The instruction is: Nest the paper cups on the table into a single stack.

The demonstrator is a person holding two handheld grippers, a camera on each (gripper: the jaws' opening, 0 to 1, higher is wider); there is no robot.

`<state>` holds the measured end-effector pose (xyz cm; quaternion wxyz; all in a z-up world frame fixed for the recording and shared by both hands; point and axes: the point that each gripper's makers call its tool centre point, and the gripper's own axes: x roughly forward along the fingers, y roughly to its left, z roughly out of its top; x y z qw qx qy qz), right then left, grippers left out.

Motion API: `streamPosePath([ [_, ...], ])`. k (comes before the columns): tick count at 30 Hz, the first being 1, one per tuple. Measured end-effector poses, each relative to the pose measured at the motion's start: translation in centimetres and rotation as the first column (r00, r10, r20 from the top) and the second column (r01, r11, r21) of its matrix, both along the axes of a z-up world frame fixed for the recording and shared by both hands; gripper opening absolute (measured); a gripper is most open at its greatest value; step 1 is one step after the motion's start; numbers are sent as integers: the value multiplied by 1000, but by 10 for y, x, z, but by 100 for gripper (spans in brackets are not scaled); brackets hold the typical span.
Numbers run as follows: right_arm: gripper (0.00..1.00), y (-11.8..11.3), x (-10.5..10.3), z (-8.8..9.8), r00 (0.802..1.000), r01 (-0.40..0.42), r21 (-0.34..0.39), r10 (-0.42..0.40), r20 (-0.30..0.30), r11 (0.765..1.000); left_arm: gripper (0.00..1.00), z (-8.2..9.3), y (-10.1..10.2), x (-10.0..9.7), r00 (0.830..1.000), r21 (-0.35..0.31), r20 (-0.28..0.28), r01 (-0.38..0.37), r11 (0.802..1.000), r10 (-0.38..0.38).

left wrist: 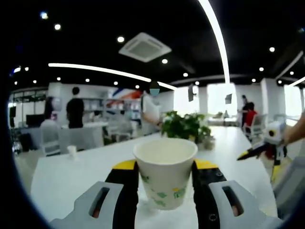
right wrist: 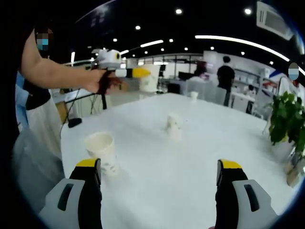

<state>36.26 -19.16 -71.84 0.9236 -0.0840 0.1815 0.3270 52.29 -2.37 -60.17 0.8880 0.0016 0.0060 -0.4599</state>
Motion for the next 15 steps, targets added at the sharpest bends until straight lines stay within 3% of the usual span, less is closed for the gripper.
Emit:
streamPosePath([
  [15, 100, 3, -3, 1, 1000, -17, -3, 17, 6, 1000, 42, 3, -4, -27, 1000, -8, 0, 29, 1000, -29],
])
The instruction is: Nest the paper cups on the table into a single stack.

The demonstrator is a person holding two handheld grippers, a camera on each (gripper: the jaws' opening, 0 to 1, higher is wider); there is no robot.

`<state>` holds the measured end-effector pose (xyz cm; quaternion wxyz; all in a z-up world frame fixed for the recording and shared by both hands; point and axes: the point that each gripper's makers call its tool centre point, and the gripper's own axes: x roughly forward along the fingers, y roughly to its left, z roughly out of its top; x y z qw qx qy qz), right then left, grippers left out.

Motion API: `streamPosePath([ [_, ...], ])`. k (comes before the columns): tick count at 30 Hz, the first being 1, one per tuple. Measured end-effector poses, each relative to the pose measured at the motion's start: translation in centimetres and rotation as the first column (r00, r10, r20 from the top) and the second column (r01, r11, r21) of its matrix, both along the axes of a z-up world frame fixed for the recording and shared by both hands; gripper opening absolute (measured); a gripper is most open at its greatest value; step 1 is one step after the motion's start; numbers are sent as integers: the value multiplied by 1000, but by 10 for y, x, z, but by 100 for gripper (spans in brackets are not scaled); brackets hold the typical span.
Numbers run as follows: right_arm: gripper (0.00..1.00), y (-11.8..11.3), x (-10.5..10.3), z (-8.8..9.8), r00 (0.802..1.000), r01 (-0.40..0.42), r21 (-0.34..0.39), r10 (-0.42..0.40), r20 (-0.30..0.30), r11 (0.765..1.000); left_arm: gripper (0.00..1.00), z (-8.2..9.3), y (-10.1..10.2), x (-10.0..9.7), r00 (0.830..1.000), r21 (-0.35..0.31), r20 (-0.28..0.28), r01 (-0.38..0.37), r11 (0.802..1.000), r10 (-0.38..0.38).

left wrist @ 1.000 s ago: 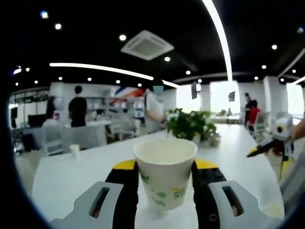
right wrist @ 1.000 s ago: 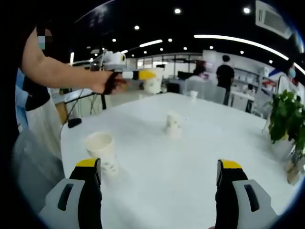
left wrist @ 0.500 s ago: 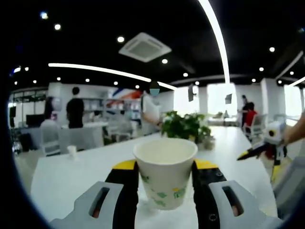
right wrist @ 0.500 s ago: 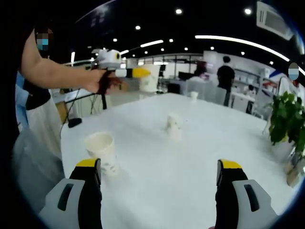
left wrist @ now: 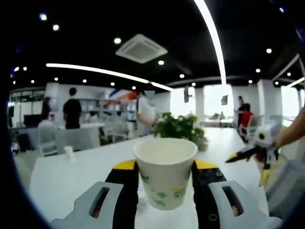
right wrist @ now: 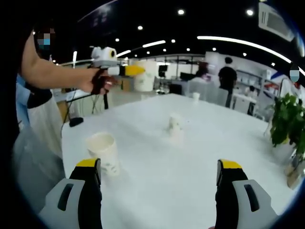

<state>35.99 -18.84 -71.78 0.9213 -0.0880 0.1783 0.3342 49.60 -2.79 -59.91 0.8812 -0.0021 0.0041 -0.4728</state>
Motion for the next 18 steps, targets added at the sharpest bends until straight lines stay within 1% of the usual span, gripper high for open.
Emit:
streamPosePath([
  [3, 100, 1, -1, 0, 1000, -1, 1, 1, 1, 1000, 42, 3, -1, -7, 1000, -5, 3, 4, 1000, -4],
  [6, 100, 1, -2, 0, 1000, -4, 1, 4, 1, 1000, 42, 5, -1, -10, 1000, -8, 5, 5, 1000, -5],
  [12, 100, 1, -1, 0, 1000, -7, 1, 7, 5, 1000, 42, 13, -4, -20, 1000, -14, 19, 11, 1000, -11],
  [14, 100, 1, -1, -1, 1000, -5, 7, 5, -5, 1000, 42, 13, -4, -22, 1000, -12, 20, 14, 1000, -13],
  [16, 100, 1, -1, -2, 1000, -4, 4, 4, -1, 1000, 42, 12, -4, -24, 1000, -7, 17, 14, 1000, -14],
  [18, 100, 1, -2, -4, 1000, -5, -1, 5, -2, 1000, 42, 12, -4, -30, 1000, -5, 19, 13, 1000, -13],
])
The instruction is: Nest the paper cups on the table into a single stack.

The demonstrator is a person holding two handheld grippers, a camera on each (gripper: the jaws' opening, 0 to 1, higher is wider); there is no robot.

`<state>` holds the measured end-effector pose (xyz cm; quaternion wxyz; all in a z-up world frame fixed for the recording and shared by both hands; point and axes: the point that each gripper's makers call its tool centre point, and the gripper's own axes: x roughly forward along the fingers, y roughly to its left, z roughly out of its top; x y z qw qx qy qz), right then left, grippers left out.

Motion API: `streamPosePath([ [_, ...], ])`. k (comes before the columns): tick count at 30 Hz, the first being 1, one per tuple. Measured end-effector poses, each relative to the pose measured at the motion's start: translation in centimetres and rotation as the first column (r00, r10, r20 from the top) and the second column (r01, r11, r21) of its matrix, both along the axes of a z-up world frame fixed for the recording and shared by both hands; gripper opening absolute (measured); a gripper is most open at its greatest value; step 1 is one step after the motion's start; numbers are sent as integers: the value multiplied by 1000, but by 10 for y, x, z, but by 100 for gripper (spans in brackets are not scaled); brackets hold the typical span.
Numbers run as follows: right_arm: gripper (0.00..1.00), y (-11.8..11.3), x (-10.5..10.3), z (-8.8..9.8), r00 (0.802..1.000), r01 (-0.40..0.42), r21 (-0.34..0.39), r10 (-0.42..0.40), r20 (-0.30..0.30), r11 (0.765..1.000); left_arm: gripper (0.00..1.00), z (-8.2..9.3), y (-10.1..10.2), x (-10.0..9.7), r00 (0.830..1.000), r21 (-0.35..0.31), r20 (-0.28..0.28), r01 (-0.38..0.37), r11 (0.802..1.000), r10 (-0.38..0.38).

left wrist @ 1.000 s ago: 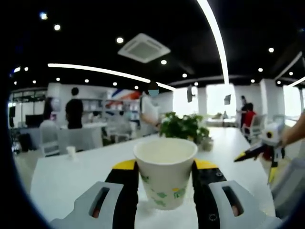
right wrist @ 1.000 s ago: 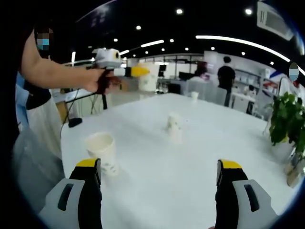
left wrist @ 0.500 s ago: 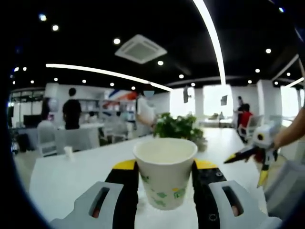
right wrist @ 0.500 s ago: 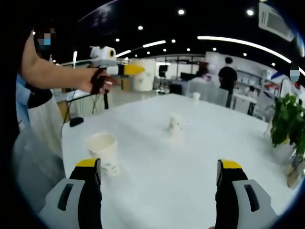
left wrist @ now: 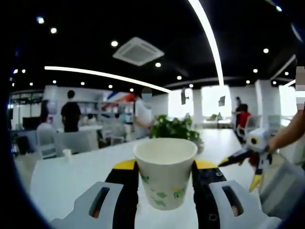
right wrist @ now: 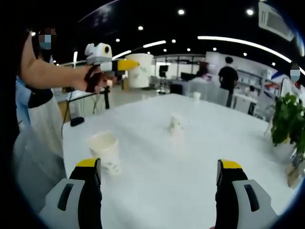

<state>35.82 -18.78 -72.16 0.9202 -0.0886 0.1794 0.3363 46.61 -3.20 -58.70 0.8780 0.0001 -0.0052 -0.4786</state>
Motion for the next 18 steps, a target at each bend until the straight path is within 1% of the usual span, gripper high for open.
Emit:
streamPosePath([
  [4, 100, 2, -1, 0, 1000, -7, 0, 7, -3, 1000, 42, -4, 0, -8, 1000, -6, -8, 3, 1000, -3],
  [8, 100, 4, -1, 0, 1000, -9, 3, 9, -4, 1000, 42, -4, -1, -15, 1000, -14, -11, 3, 1000, -3],
  [15, 100, 7, 0, 1, 1000, -11, 9, 11, 1, 1000, 42, 3, -7, -27, 1000, -32, -12, 6, 999, -6],
  [18, 100, 6, 0, 0, 1000, -11, 7, 11, 3, 1000, 42, 4, -10, -34, 1000, -21, -5, 15, 1000, -15],
])
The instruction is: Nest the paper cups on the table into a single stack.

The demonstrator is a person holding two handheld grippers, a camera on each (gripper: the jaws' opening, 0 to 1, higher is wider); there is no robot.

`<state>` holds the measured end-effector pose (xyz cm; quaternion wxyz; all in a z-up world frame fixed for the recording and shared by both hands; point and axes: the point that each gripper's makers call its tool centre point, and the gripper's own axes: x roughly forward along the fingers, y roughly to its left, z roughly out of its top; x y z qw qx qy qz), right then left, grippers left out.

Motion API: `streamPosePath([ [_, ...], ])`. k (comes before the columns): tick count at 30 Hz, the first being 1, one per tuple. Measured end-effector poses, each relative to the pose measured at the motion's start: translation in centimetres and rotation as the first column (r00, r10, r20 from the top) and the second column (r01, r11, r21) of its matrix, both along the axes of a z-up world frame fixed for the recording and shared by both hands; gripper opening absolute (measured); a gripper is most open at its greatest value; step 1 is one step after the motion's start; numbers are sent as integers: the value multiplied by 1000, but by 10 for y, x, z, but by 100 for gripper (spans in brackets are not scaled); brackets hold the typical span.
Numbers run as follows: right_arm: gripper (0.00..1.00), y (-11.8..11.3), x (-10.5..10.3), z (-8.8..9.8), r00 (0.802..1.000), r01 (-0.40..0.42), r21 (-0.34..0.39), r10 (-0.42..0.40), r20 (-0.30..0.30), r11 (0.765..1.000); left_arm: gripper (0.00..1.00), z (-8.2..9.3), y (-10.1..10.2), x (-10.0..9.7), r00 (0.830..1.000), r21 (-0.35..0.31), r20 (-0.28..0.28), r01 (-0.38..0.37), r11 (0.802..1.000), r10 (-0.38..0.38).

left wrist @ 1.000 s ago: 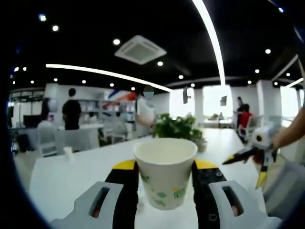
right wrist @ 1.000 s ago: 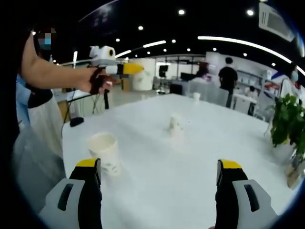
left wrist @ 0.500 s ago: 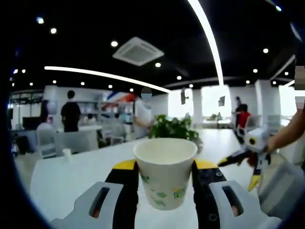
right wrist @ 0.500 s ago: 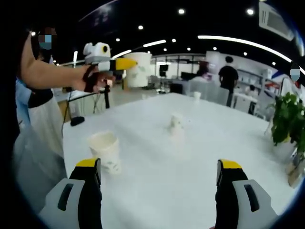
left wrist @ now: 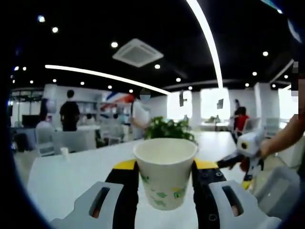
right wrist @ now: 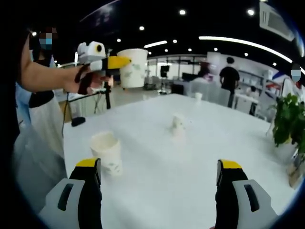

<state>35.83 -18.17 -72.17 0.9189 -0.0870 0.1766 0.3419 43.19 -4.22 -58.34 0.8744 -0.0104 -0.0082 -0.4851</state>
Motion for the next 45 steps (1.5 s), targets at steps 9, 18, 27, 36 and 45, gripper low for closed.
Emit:
streamPosePath([
  [9, 100, 1, -1, 0, 1000, 1, 6, -1, -2, 1000, 42, 10, -6, -16, 1000, -26, 3, 10, 1000, -10],
  [18, 100, 4, -2, 0, 1000, -1, 11, 1, -1, 1000, 42, 14, -7, -33, 1000, -33, 7, 25, 999, -25],
  [27, 100, 5, -2, -1, 1000, -4, 12, 4, -1, 1000, 42, 20, -7, -48, 999, -48, 12, 33, 998, -32],
  [36, 100, 8, 0, -3, 1000, -10, 17, 10, -3, 1000, 42, 19, -3, -57, 1000, -56, 6, 28, 998, -27],
  [45, 100, 12, 0, -4, 1000, -16, 21, 16, -5, 1000, 42, 9, -8, -73, 999, -21, 22, 48, 999, -48],
])
